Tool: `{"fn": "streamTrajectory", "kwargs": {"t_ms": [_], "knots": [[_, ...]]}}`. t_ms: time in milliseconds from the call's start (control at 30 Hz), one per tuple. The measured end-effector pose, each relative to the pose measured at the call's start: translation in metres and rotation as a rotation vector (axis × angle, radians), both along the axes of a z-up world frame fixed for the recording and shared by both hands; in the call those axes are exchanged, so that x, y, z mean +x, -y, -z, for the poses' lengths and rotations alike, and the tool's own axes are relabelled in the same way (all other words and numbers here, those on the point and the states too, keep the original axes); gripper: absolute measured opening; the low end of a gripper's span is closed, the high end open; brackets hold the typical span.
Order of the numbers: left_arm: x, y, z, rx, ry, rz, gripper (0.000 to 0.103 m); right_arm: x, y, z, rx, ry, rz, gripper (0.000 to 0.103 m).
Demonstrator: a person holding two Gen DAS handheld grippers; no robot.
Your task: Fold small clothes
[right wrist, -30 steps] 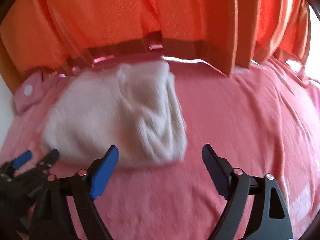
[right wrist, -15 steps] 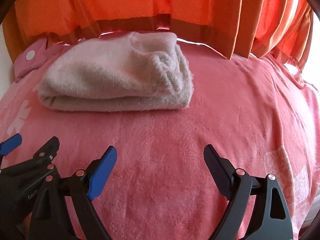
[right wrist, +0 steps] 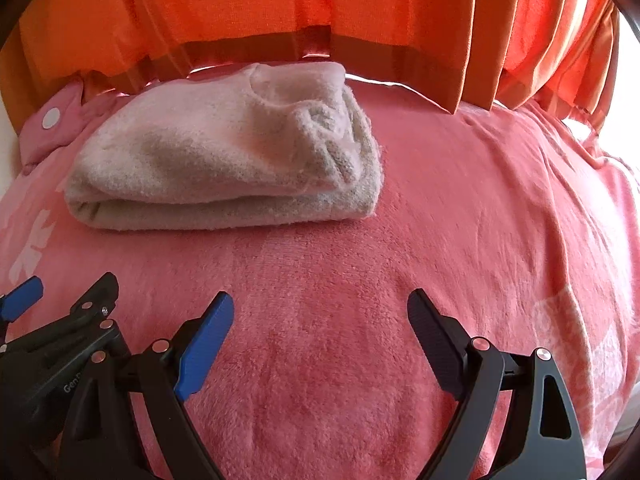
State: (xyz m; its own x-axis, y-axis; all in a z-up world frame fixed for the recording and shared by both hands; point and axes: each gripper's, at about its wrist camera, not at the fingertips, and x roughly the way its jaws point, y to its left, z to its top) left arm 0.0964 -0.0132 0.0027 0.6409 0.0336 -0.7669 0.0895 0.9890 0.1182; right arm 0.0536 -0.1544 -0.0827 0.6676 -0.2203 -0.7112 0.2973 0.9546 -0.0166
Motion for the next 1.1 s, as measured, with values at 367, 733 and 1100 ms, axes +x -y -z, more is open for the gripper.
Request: {"fn": "streamTrajectory", "kwargs": {"t_ms": [367, 733, 1100], "knots": [[0.0011, -0.0026, 0.0017, -0.010, -0.017, -0.001, 0.085, -0.0009, -0.0049, 0.0000, -0.011, 0.002, -0.005, 0.086], [-0.0001, -0.0004, 0.0061, -0.006, -0.025, -0.008, 0.085, -0.0013, -0.0066, 0.0032, -0.019, -0.005, 0.002, 0.086], [-0.0013, 0.0024, 0.0083, -0.006, -0.024, -0.016, 0.084, 0.0002, -0.0052, 0.0059, -0.015, -0.015, 0.025, 0.086]]}}
